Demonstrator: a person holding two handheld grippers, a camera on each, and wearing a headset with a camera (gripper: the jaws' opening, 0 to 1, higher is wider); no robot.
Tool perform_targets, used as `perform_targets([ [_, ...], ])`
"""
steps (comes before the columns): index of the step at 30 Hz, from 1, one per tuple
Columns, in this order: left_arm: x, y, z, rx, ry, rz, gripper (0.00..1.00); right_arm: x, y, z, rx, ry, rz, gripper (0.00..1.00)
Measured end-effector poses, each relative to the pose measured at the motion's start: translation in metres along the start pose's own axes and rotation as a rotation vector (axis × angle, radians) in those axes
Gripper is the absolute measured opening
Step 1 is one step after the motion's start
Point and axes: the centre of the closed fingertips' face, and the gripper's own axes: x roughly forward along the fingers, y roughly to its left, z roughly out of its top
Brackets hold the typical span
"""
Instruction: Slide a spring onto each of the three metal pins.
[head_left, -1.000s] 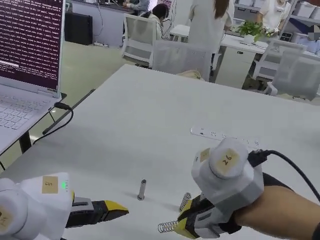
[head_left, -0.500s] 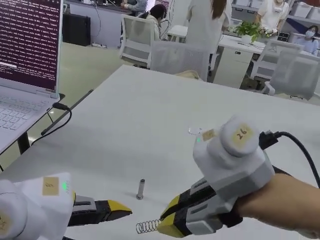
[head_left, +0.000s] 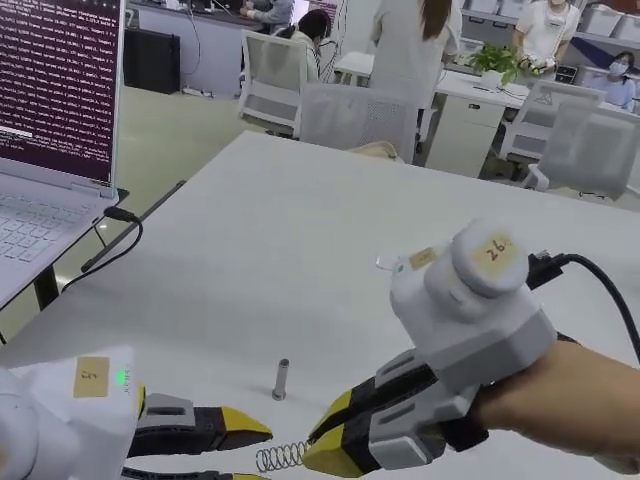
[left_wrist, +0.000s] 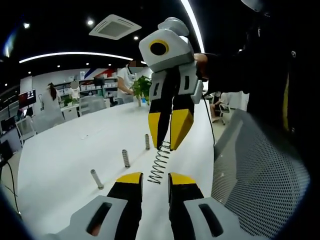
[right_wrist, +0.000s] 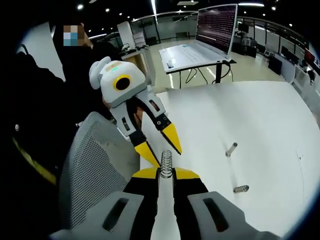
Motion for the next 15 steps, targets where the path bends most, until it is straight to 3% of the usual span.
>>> perform_targets([
  [4,0.0016,-0.0027,0.0014,0.023,0.002,-0.009,0.05,0.0018,0.0022,0.0004,-0.002,0.004,0.006,0.07],
  [15,0.0033,-0.0089,0.0084,0.018,-0.011,-0.031,0.03,-0.0078,0.0042,0.0082,-0.022,-0.018,-0.009,0.08],
])
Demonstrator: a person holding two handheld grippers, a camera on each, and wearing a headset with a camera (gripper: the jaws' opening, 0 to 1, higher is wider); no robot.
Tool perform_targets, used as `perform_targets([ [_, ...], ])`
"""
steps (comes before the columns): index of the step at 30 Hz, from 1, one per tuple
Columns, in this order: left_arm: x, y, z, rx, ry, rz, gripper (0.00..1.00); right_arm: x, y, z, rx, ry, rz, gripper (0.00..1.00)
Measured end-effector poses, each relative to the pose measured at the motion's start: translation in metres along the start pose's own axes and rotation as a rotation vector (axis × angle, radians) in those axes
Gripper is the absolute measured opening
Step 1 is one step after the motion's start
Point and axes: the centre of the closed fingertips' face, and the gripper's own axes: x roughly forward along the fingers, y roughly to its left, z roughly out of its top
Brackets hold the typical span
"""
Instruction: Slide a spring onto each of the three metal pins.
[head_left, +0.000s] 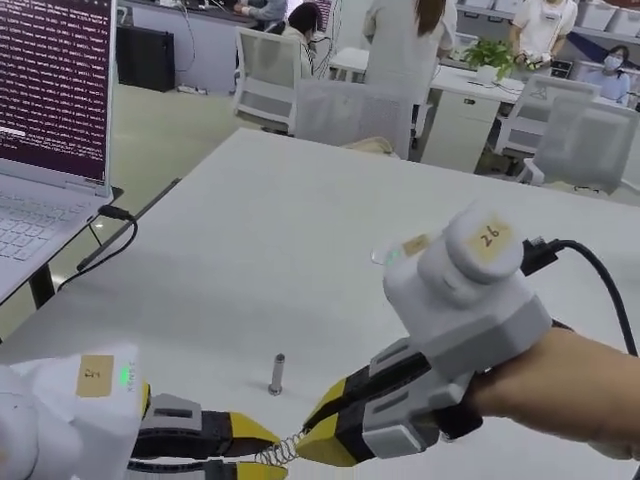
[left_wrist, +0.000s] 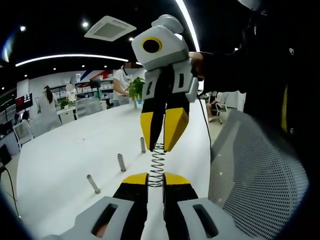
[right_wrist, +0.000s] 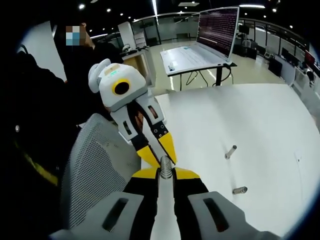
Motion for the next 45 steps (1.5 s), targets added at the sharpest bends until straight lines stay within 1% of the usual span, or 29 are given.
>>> perform_targets([
  [2,-0.001,0.001,0.001,-0.004,-0.007,0.006,0.03,-0.001,0.000,0.002,-0.009,-0.002,-0.004,0.08],
  [4,-0.002,0.001,0.003,-0.014,-0.014,0.002,0.03,0.000,0.001,0.003,-0.033,0.005,-0.009,0.08],
  [5,-0.002,0.001,0.003,-0.015,-0.016,0.001,0.02,0.000,0.000,0.003,-0.057,0.012,-0.014,0.09],
  [7,-0.003,0.001,0.003,-0.019,-0.018,0.001,0.02,0.002,0.003,0.004,-0.075,0.017,-0.008,0.09],
  [10,-0.004,0.001,0.006,-0.030,-0.035,0.001,0.02,0.003,0.005,0.003,-0.093,0.032,0.003,0.12],
  [13,-0.003,-0.001,0.008,-0.026,-0.035,-0.007,0.02,0.004,0.006,0.003,-0.106,0.039,0.011,0.13],
  [21,0.000,-0.006,0.012,-0.031,-0.046,-0.025,0.02,0.007,0.007,-0.002,-0.122,0.063,0.022,0.12],
  [27,0.001,-0.007,0.014,-0.039,-0.051,-0.030,0.02,0.009,0.008,-0.003,-0.148,0.084,0.027,0.11],
  [32,0.000,-0.006,0.016,-0.050,-0.063,-0.023,0.02,0.010,0.007,-0.002,-0.158,0.087,0.026,0.10],
  [38,0.000,-0.005,0.016,-0.052,-0.063,-0.023,0.02,0.011,0.007,-0.002,-0.169,0.096,0.030,0.10],
  [45,-0.001,-0.005,0.015,-0.049,-0.060,-0.024,0.02,0.012,0.008,-0.003,-0.183,0.125,0.044,0.09],
])
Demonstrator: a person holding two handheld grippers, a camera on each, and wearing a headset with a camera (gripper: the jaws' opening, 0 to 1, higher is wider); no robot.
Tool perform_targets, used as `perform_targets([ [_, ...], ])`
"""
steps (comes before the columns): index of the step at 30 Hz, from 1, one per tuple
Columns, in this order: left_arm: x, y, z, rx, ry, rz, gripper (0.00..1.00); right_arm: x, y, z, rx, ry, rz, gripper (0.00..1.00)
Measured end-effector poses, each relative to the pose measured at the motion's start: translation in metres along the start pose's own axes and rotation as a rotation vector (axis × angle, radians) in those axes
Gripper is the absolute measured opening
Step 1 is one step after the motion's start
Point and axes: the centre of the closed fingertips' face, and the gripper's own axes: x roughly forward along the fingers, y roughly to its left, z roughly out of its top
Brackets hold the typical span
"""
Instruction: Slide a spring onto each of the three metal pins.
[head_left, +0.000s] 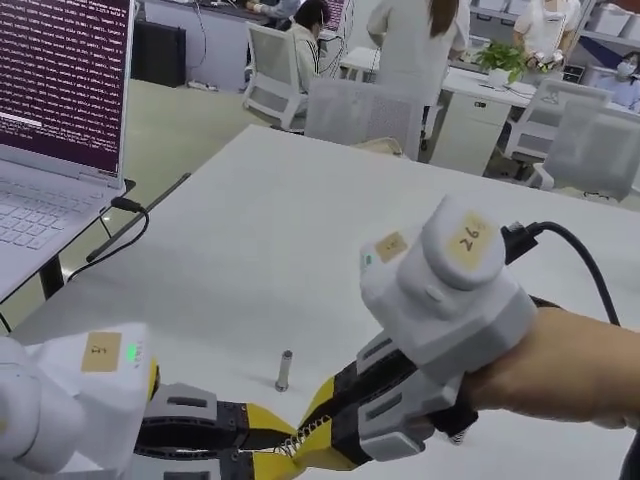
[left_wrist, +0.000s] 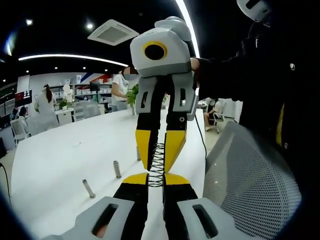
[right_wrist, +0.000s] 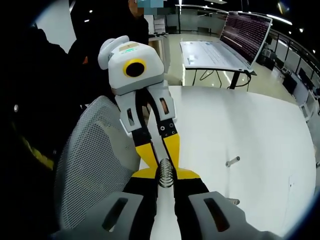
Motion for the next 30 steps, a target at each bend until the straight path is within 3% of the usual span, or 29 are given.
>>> perform_targets([
  [30,-0.003,0.007,0.004,-0.007,-0.071,0.027,0.03,0.000,-0.004,0.012,-0.043,0.108,-0.016,0.08],
])
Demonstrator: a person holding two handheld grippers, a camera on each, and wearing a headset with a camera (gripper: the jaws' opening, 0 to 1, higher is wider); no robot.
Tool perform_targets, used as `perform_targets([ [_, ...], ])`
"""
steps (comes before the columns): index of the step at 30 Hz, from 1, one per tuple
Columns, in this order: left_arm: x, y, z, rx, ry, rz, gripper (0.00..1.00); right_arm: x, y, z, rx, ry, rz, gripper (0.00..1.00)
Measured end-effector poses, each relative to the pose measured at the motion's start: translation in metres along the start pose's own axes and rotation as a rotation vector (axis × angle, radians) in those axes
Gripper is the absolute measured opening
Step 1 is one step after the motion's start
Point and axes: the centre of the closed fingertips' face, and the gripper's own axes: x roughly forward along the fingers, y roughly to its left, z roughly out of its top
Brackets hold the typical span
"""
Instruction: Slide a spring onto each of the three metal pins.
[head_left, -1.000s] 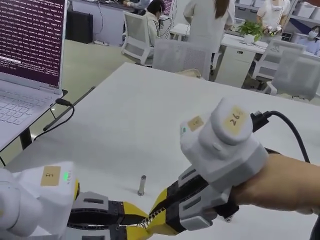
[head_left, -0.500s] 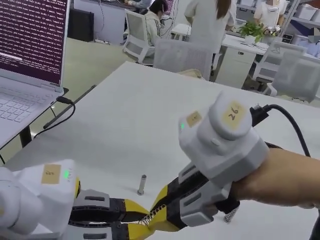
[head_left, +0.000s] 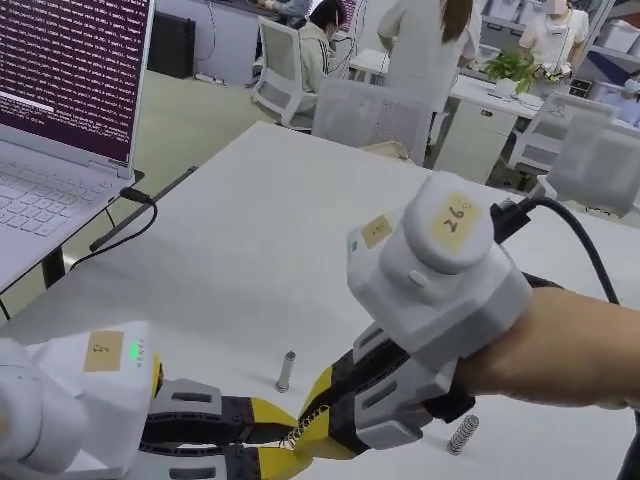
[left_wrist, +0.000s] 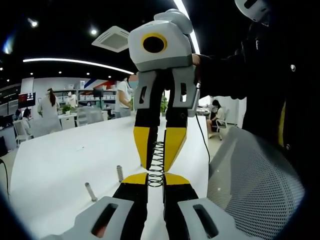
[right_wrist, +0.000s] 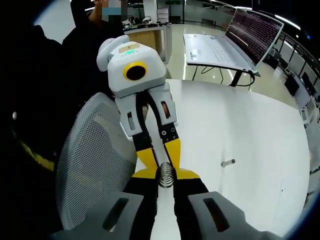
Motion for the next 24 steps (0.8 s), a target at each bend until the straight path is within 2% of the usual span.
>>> perform_targets([
  [8,0.0007,-0.0009,-0.0001,0.002,0.000,-0.002,0.02,0.0001,0.0001,-0.0006,-0.003,0.017,-0.003,0.08],
  [14,-0.0028,0.0036,0.0046,-0.014,-0.032,0.017,0.02,-0.0027,-0.0014,0.0046,-0.002,0.000,-0.013,0.13],
  [18,-0.0040,0.0031,0.0041,-0.021,-0.032,0.017,0.02,-0.0020,-0.0014,0.0012,-0.011,0.020,-0.020,0.12],
  [24,-0.0048,0.0010,0.0027,-0.017,-0.024,0.015,0.02,-0.0004,0.0005,0.0041,-0.006,0.021,-0.014,0.09],
])
